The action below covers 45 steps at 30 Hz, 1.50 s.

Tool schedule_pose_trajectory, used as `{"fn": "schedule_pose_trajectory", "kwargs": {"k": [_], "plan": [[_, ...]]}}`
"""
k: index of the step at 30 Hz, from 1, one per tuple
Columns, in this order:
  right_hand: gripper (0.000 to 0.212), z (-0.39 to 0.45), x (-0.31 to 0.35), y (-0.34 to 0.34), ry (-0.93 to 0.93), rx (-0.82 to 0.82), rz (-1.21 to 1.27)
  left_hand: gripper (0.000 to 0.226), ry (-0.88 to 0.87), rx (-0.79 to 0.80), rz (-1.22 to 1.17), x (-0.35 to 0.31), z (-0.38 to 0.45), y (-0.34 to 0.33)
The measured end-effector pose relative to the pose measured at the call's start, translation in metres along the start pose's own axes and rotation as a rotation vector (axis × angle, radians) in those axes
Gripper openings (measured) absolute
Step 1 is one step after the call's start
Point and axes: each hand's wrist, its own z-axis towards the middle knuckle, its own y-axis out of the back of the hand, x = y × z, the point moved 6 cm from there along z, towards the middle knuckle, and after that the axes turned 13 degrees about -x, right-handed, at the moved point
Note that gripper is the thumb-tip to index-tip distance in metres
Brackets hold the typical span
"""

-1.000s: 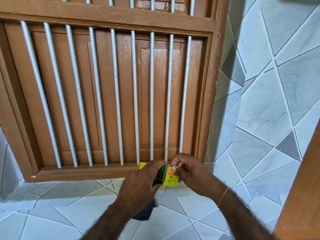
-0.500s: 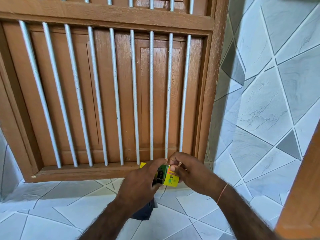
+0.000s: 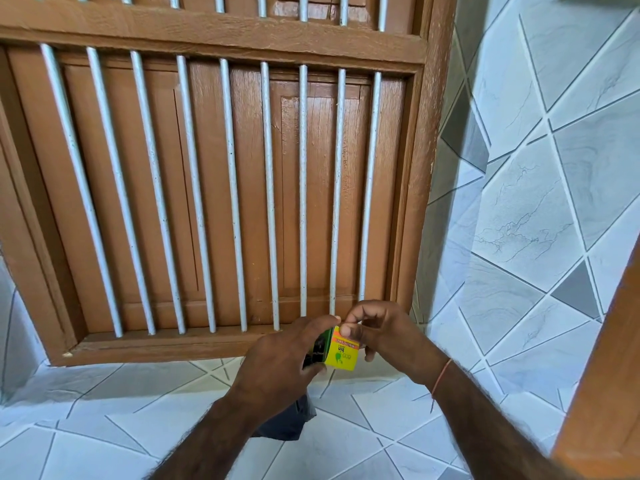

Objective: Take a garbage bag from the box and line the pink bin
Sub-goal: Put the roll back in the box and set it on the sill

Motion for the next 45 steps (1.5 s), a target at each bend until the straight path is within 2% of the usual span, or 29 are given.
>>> {"fn": "schedule_pose_trajectory", "kwargs": {"k": [6, 13, 17, 20, 23, 28, 34, 38, 42, 45], "plan": [[0.01, -0.003, -0.007, -0.003, -0.082, -0.074, 0.162, 0.068, -0.015, -0.006, -0.012, 0.0, 0.0, -0.003], [0.009, -0.004, -0.014, -0.008, -0.23, -0.071, 0.296, 0.065, -0.004, -0.033, -0.014, 0.002, 0.0, -0.001], [0.046, -0.012, -0.024, -0.013, -0.332, -0.097, 0.529, 0.067, 0.03, -0.136, -0.071, 0.004, 0.0, 0.005], [0.056, -0.022, -0.028, -0.028, -0.416, 0.007, 0.674, 0.082, -0.042, -0.151, -0.037, 0.001, -0.003, 0.001], [0.072, -0.027, -0.017, -0.036, -0.359, 0.101, 0.858, 0.085, -0.043, -0.194, -0.056, 0.0, -0.002, 0.001], [0.06, -0.029, -0.014, -0.035, -0.27, 0.054, 0.757, 0.083, -0.047, -0.222, -0.034, 0.0, -0.001, 0.001], [0.059, -0.029, -0.008, -0.033, -0.255, 0.008, 0.71, 0.08, -0.02, -0.241, -0.104, 0.001, -0.002, -0.004], [0.028, -0.03, -0.005, -0.032, -0.225, -0.04, 0.628, 0.08, -0.031, -0.236, -0.099, -0.001, 0.001, -0.002], [0.007, -0.031, -0.001, -0.03, -0.173, -0.073, 0.552, 0.079, -0.008, -0.243, -0.09, 0.001, 0.0, -0.002], [0.008, -0.031, -0.001, -0.029, -0.161, -0.076, 0.544, 0.078, 0.036, -0.258, -0.117, 0.003, 0.0, -0.001]]}}
